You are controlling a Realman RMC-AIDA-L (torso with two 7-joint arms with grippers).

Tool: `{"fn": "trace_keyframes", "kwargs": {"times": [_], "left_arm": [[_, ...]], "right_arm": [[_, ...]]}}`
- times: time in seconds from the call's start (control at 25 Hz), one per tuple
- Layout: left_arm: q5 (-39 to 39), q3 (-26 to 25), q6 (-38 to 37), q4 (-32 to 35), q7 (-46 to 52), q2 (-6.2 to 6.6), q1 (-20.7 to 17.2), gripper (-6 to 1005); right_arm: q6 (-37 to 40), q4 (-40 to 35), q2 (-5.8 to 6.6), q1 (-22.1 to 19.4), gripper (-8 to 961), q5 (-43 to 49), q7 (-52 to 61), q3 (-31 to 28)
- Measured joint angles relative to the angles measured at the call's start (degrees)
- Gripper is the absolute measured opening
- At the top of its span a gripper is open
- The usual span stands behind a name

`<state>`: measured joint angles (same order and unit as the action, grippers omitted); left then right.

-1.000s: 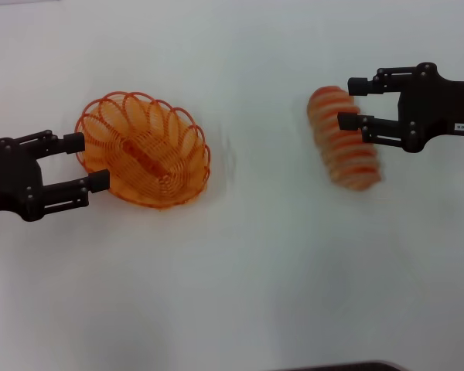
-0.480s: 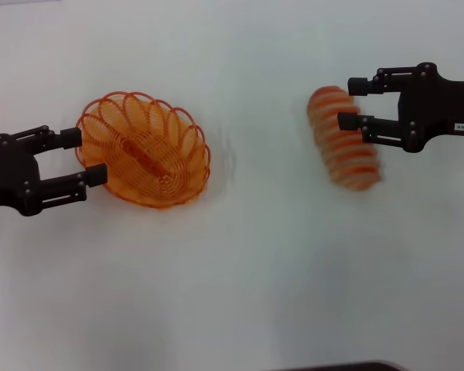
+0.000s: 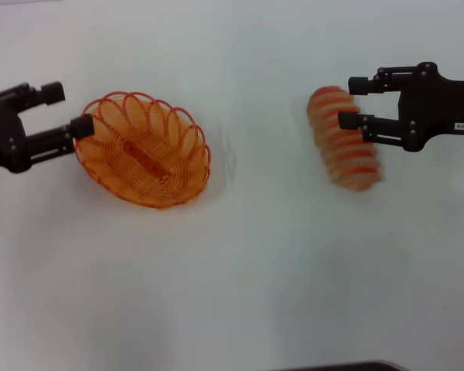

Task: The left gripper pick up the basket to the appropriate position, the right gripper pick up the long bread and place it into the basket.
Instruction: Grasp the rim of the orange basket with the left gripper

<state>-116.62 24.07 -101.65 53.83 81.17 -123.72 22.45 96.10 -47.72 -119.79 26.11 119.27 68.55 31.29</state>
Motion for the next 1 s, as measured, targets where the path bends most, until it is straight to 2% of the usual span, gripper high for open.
{"fn": "trace_keyframes", "kwargs": {"times": [0.36,0.76,0.88,1.0], "left_arm": [[1.4,0.0,1.4,2.3,6.4,0.19,2.6,761],[1.0,2.1,2.7,13.3,21.8,0.39,7.0,761],[0.9,5.3,3.9,16.0,25.9,1.12,7.4,761],[0.1,11.3,5.2,17.8,31.3,2.88,8.0,760]], "right_arm": [[-0.2,0.4,0.0,0.0,537,0.0,-0.1,0.0],[-0.2,0.8,0.0,0.2,531,0.0,-0.3,0.0],[-0.2,0.8,0.0,0.2,530,0.0,-0.5,0.0],[-0.2,0.8,0.0,0.2,531,0.0,-0.8,0.0]]}}
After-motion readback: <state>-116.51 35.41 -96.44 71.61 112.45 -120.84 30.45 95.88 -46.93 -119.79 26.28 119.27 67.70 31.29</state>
